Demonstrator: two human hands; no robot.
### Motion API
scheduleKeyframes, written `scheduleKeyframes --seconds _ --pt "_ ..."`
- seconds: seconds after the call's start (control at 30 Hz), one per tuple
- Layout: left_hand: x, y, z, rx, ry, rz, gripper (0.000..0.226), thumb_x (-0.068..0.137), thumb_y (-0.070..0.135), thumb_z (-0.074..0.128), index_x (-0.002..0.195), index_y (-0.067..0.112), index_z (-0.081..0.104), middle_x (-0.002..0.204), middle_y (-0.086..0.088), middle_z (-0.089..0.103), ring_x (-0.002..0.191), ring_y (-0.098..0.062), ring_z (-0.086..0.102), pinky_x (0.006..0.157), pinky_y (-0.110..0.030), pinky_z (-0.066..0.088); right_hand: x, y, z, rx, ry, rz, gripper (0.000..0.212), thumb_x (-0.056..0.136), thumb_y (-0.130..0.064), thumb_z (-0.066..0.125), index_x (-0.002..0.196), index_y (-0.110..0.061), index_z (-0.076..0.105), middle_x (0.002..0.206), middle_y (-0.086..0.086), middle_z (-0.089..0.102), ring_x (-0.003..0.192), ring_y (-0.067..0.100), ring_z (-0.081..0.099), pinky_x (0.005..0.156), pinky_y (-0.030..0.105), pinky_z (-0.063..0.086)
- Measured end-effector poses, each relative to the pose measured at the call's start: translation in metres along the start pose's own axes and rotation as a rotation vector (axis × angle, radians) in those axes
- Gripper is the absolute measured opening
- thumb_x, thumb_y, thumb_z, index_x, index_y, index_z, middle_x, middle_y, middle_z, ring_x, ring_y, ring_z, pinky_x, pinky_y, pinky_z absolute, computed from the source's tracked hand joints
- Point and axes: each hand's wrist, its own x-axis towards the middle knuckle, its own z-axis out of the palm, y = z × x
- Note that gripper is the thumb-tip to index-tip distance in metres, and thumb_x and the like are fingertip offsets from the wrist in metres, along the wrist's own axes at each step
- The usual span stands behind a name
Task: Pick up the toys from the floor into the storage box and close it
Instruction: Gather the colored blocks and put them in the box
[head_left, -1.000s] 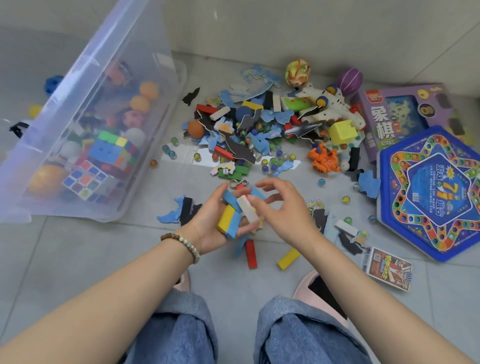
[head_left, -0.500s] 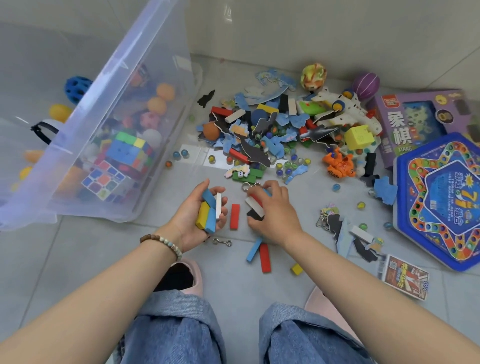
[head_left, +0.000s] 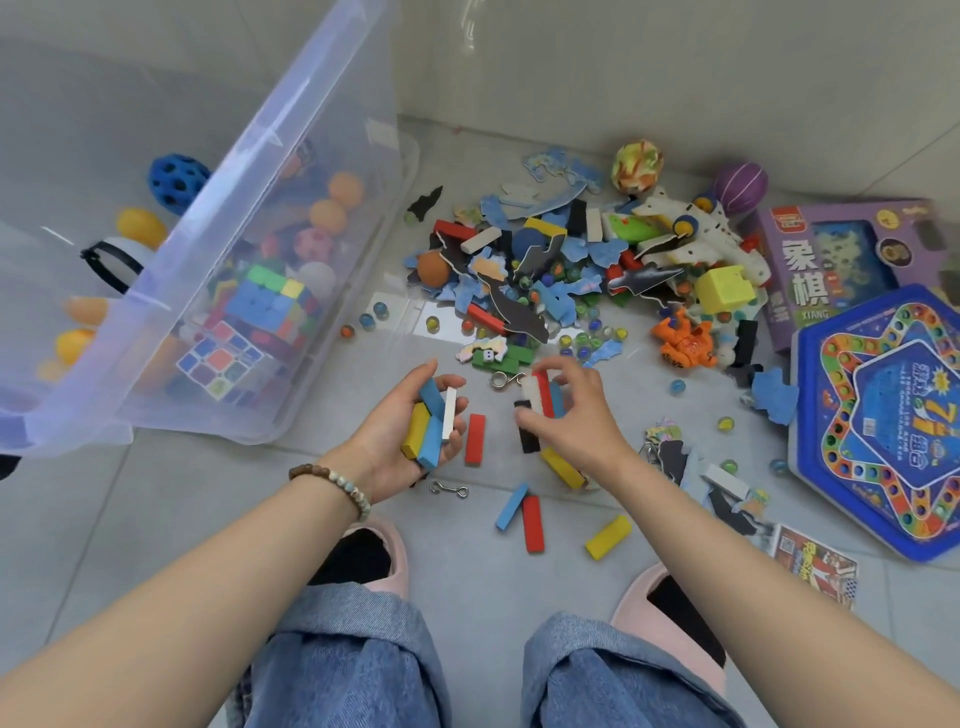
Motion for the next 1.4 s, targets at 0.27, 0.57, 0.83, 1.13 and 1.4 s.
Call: scheduleKeyframes --seconds 0.27,0.57,0.83,1.13,1.4 --pt "-0.107 0.08 0.054 0.519 -0.013 0.484 0.02 0.086 0.044 0.055 0.083 0.03 0.069 0.079 0.01 0.06 0.064 -0.008 0.051 0.05 -0.019 0.039 -0.048 -0.135 -0.057 0.876 -0.447 -0.028 0.04 0.077 -0.025 0.059 0.116 -0.028 0.053 0.115 0.008 0.053 0.096 0.019 0.056 0.068 0.028 0.053" --pt "-0.173 0.211 -0.038 0.623 0.292 0.647 0.048 0.087 0.03 0.063 0.132 0.02 0.049 0.119 -0.004 0.06 0.097 -0.015 0.062 0.077 -0.026 0.056 -0.004 -0.325 0.03 0.892 -0.661 0.167 0.018 0.097 -0.015 0.037 0.103 -0.012 0.054 0.1 0.011 0.055 0.098 0.028 0.061 0.082 0.031 0.051" --pt "-0.158 0.22 -0.048 0.966 0.409 0.675 0.063 0.083 0.03 0.068 0.139 0.02 0.041 0.142 -0.001 0.044 0.125 -0.017 0.046 0.095 -0.027 0.04 0.001 -0.275 -0.024 0.631 -0.455 0.061 0.029 0.095 -0.018 0.049 0.122 -0.014 0.058 0.126 0.006 0.059 0.112 0.023 0.06 0.096 0.034 0.049" --pt "-0.119 0.111 0.077 1.357 -0.215 0.723 0.038 0.081 0.034 0.07 0.116 0.027 0.059 0.108 0.011 0.064 0.094 -0.004 0.061 0.079 -0.016 0.049 -0.056 -0.05 -0.095 0.138 -0.203 0.285 0.024 0.082 -0.016 0.069 0.105 -0.019 0.063 0.116 0.004 0.062 0.101 0.013 0.061 0.087 0.033 0.052" --pt "-0.005 -0.029 0.027 1.832 -0.099 0.381 0.048 0.077 0.042 0.069 0.118 0.023 0.053 0.118 0.003 0.058 0.095 -0.012 0.054 0.084 -0.025 0.045 -0.08 0.075 -0.042 -0.074 -0.043 0.276 0.048 0.062 -0.013 0.085 0.098 -0.018 0.054 0.112 0.009 0.054 0.092 0.013 0.052 0.077 0.02 0.041"
